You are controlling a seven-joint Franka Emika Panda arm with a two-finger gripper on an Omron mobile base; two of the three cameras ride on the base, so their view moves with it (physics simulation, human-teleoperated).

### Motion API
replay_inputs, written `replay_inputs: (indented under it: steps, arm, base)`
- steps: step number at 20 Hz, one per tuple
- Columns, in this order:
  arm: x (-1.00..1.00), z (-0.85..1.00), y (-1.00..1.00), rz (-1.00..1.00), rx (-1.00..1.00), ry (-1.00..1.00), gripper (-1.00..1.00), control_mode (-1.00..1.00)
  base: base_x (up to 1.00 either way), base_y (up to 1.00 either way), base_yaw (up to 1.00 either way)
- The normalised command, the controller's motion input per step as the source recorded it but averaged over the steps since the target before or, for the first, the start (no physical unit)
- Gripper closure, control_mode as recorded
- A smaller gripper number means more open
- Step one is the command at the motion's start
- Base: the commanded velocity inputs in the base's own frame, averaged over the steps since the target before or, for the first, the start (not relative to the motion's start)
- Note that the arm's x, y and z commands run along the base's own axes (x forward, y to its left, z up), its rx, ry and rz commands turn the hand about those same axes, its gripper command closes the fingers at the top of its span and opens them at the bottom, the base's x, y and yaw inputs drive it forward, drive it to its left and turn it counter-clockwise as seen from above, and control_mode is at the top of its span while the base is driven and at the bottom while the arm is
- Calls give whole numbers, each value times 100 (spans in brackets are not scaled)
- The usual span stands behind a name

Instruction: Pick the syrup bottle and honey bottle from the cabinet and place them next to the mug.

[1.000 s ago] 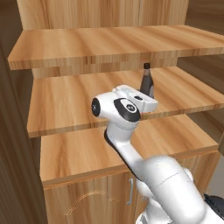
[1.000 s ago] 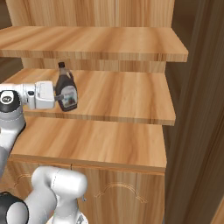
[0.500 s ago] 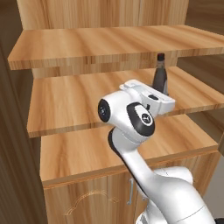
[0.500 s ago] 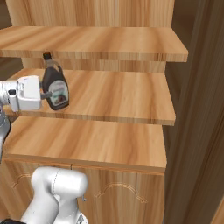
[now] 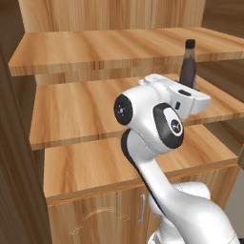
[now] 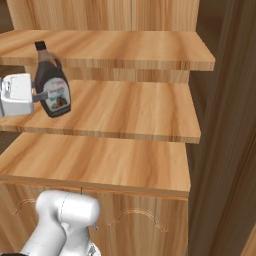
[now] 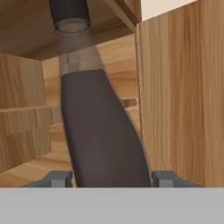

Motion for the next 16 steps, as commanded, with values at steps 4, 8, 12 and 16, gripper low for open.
replay_inputs:
  steps: [4, 8, 12, 16]
  arm:
    - [0, 22, -23, 0, 3, 0, 100, -100]
    - [0, 0, 0, 0, 0, 0, 100, -100]
    - [0, 0, 0, 0, 0, 0, 100, -100]
    - [0, 0, 0, 0, 0, 0, 100, 100]
  base:
    - [0, 0, 0]
    - [0, 0, 0]
    - [0, 0, 0]
    - [-51, 1, -3]
